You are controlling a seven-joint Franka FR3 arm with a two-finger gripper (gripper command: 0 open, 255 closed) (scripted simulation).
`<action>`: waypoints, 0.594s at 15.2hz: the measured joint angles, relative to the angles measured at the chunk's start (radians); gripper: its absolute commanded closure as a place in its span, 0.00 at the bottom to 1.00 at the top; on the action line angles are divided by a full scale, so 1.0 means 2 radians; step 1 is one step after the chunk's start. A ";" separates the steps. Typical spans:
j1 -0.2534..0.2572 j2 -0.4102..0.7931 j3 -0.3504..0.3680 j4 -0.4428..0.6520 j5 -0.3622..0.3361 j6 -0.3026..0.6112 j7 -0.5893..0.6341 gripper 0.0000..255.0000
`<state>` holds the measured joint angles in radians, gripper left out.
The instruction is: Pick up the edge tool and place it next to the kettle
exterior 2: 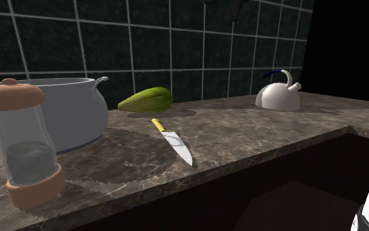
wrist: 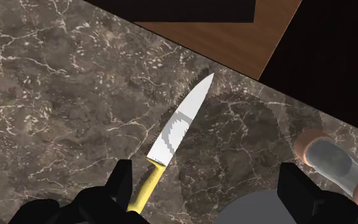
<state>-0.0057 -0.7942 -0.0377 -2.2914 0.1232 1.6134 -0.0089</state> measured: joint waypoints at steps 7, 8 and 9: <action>-0.006 0.087 0.023 0.006 -0.005 0.053 0.031 0.00; -0.007 0.105 0.027 0.008 -0.006 0.063 0.038 0.00; -0.010 0.120 0.029 0.011 -0.009 0.070 0.042 0.00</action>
<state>-0.0252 -0.5536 0.0199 -2.2696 0.1053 1.7535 0.0759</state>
